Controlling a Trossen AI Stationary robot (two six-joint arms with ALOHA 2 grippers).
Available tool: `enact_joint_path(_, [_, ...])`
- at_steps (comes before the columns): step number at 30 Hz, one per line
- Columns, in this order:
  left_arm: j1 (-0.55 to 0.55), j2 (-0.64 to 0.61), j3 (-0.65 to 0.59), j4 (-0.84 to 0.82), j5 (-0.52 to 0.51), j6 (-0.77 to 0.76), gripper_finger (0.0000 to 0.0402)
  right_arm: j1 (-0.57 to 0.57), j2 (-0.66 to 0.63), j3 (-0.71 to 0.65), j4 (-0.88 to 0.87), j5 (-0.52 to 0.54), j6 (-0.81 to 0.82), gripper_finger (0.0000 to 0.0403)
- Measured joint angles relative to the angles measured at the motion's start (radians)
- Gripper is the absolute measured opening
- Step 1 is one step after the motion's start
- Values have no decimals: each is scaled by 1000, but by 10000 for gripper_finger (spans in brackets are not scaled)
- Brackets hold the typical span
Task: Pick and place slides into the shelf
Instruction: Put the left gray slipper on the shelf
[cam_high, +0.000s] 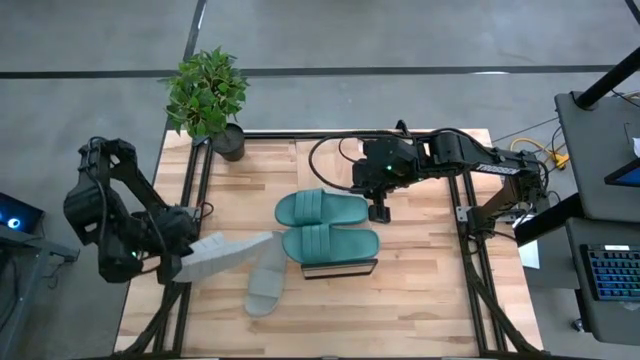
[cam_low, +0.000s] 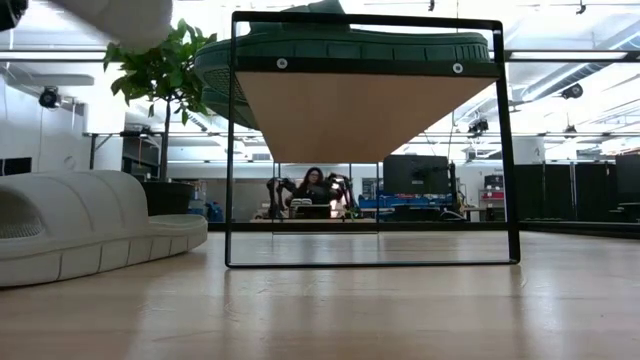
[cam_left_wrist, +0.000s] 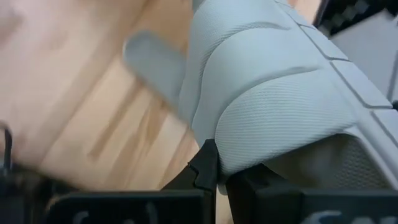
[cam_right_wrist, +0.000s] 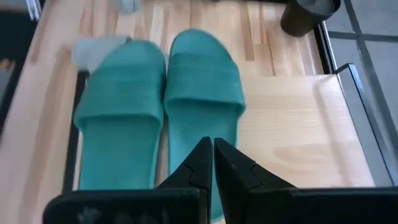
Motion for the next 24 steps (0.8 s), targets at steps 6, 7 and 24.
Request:
enact_joint_path(6, [0,1,53,0,-189,68,0,8,-8,33,159,-69,10,13])
enact_joint_path(7, [0,1,62,0,-211,80,0,9,-11,43,190,-105,-1,16])
enact_joint_path(24, [0,3,136,148,-587,405,0,22,30,82,454,-289,-94,229])
